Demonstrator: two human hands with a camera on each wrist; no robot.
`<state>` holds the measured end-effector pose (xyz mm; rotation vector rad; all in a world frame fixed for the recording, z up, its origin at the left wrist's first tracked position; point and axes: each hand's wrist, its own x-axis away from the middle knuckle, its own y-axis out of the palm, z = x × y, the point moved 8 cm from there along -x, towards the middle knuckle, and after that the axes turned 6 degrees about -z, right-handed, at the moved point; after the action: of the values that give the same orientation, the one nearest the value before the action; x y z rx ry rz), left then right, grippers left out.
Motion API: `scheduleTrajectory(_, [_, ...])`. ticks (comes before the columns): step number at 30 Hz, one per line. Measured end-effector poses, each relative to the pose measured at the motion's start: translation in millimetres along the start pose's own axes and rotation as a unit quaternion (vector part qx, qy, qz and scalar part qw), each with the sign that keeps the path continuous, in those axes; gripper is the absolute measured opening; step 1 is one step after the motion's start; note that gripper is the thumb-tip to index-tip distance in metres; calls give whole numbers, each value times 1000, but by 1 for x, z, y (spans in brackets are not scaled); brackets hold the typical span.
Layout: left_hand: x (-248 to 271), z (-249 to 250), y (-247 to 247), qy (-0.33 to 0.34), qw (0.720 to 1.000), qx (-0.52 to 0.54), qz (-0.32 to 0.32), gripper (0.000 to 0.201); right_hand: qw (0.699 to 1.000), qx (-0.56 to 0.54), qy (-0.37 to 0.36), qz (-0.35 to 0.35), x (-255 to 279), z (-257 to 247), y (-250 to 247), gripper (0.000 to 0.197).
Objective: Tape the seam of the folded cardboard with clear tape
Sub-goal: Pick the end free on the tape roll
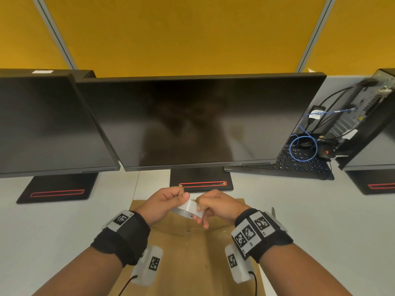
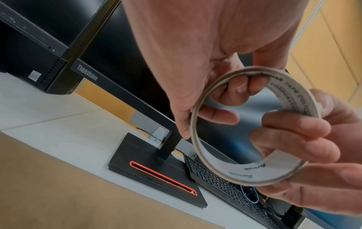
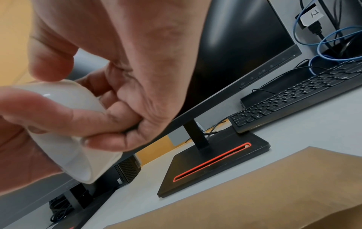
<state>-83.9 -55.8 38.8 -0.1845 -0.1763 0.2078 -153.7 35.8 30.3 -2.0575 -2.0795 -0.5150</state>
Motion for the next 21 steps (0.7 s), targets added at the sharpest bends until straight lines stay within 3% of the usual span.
scheduleTrajectory(4, [-2,-3,0,-10,1000,-5,-1,33,1000,8,5,12,0,0,0,26])
scheduleTrajectory(8, [-4,-5,-5,-13,1000,11,14,39,999,3,-3,52,-3,0,-6,46])
scheduleTrajectory(12, [-5,-6,-9,-6,999,38,20,43,1000,-27,1,16,-6,4,-4,19])
scheduleTrajectory(18, [-8,-1,-9,6,1000,10,27,40,998,-9,7,68,-12,6,-12,16])
scheduleTrajectory(21, [-9,-2,-12,-5,999,-6,31,39,996,3,-5,85,-12,7,-14,26])
